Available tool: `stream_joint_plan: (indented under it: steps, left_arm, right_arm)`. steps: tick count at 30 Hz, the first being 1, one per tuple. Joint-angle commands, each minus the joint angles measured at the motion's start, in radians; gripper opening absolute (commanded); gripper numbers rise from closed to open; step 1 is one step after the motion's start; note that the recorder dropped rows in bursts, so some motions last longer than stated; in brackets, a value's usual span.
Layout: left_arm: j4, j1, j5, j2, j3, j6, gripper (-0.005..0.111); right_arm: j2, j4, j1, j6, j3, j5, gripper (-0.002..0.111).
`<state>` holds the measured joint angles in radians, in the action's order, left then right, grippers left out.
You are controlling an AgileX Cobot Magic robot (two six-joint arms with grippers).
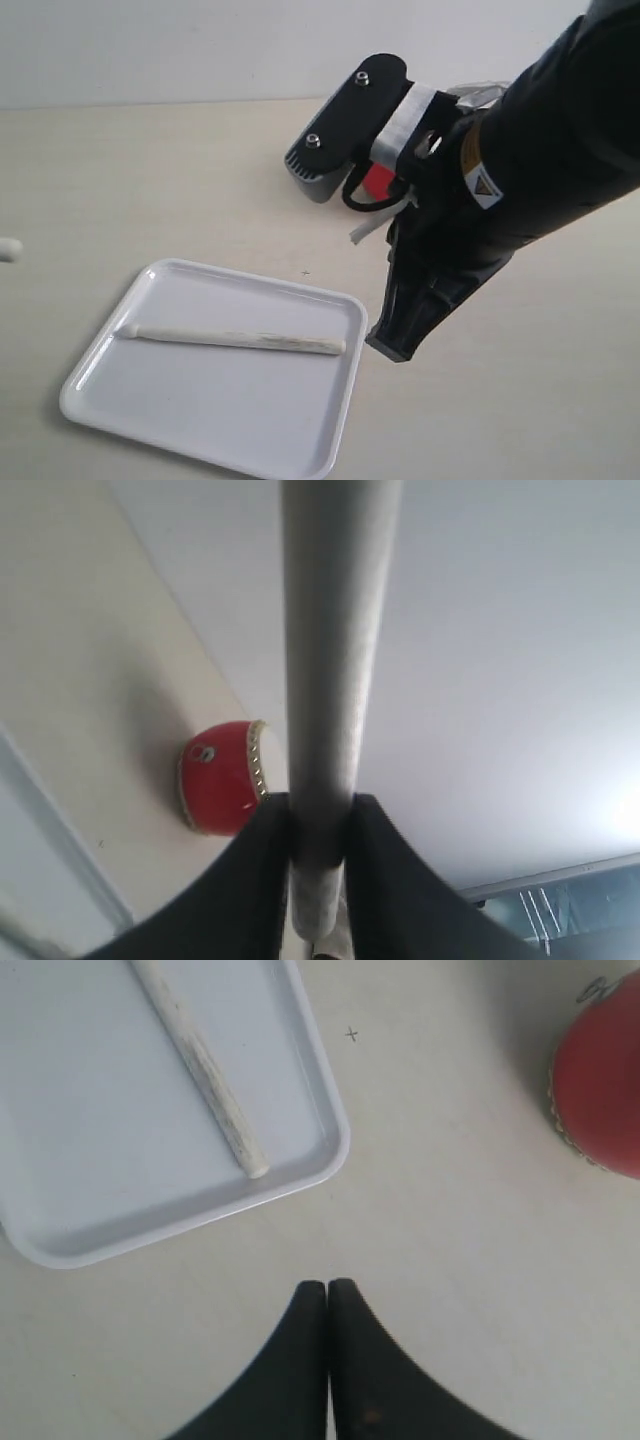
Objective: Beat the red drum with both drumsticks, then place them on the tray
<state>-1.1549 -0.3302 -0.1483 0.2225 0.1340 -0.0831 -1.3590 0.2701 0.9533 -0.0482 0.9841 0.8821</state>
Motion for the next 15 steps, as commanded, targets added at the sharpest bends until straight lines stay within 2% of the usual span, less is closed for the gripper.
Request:
stream_joint_plan:
  steps: [1, 6, 8, 11, 15]
  left_arm:
    - [0.085, 0.003, 0.008, 0.036, 0.111, 0.028, 0.000]
    - [0.228, 0.003, 0.001, 0.114, 0.259, 0.028, 0.000]
    - [0.307, 0.003, -0.040, 0.150, 0.328, 0.030, 0.000]
    - [0.502, 0.003, -0.207, 0.226, 0.468, 0.015, 0.000]
    - [0.822, 0.003, -0.477, 0.317, 0.605, -0.144, 0.000]
  right_arm:
    - [0.040, 0.027, 0.001, -0.007, -0.010, -0.020, 0.000]
    - [0.046, 0.038, 0.001, -0.007, -0.010, -0.007, 0.000]
    - [0.046, 0.039, 0.001, -0.007, -0.010, -0.009, 0.000]
    - [0.046, 0.039, 0.001, -0.007, -0.010, -0.017, 0.000]
    - [0.046, 0.039, 0.001, -0.007, -0.010, -0.023, 0.000]
